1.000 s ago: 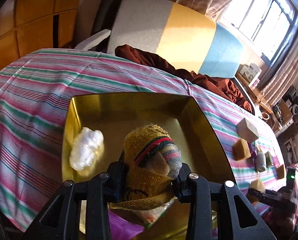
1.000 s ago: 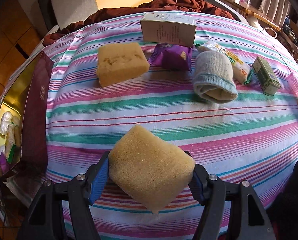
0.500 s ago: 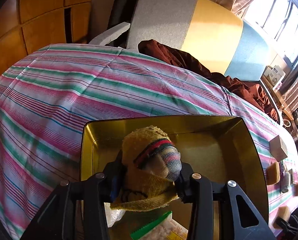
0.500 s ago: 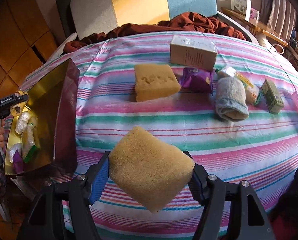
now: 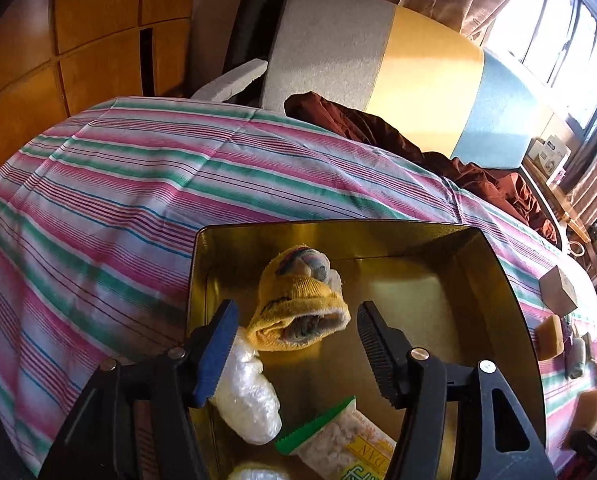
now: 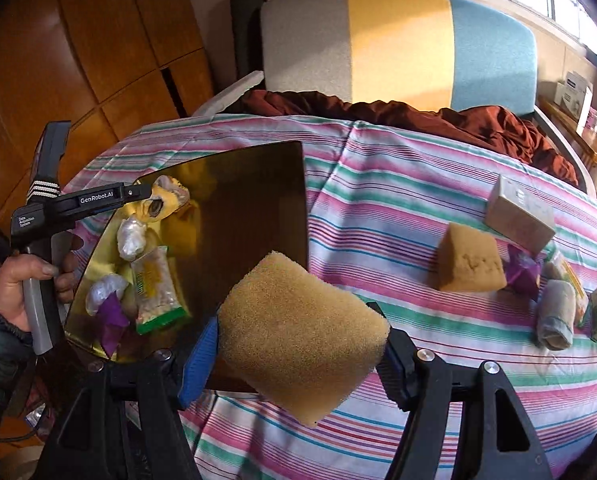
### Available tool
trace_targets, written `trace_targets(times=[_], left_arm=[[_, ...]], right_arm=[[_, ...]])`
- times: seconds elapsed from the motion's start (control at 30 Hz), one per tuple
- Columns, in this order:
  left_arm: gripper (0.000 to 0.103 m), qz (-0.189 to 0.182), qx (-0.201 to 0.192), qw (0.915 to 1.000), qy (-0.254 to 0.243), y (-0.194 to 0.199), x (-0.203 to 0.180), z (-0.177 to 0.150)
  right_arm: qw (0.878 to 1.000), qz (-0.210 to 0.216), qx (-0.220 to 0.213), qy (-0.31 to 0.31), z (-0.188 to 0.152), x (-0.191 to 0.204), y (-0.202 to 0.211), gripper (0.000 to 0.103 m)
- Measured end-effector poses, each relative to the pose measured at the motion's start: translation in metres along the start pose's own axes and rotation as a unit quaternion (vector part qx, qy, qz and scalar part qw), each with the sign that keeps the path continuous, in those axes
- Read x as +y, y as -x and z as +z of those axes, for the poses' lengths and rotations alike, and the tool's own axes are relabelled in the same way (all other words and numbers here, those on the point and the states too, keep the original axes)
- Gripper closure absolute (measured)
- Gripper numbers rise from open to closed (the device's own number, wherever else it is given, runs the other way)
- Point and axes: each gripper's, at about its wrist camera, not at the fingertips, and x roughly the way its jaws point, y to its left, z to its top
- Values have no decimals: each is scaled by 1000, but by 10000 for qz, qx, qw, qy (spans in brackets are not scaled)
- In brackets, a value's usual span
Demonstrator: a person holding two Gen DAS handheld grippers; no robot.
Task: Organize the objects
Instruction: 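Carry the sock with the left tool and the sponge with the right tool into the tray, releasing both, then move the left tool to the table and grasp another yellow sponge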
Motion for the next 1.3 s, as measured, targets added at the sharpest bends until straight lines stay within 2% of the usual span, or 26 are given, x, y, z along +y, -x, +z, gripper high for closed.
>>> trace_targets(times=[0.2, 0.37, 0.53, 0.6, 0.67, 0.8, 1.03, 1.17, 1.3], left_arm=[[38, -13, -377, 9993, -79, 41, -1, -20], [37, 56, -542, 9984, -167, 63, -2, -40], [34, 189, -661, 9976, -83, 78, 0, -58], [34, 253, -687, 9973, -99, 83, -1, -65], [32, 374, -745, 9964, -132, 86, -2, -70], [30, 545, -821, 9948, -263, 91, -8, -79], [25, 576, -971, 9921, -553, 102, -25, -87], [25, 516, -1013, 9914, -654, 108, -34, -89], [25, 449, -1024, 9907, -781, 111, -46, -90]], right_arm=[[9993, 196, 189, 259, 4, 28, -25, 33], [9978, 308, 362, 470, 6, 49, -45, 32], [9945, 432, 616, 730, 0, 70, -67, 26], [9933, 440, 691, 813, -5, 77, -71, 19], [9930, 441, 698, 842, -9, 79, -71, 19], [9939, 485, 592, 796, -11, 77, -65, 18], [9974, 385, 200, 577, -5, 59, -36, 18], [9993, 100, -40, 345, 2, 32, -15, 18], [9988, -432, -185, 123, 10, -6, 3, 18]])
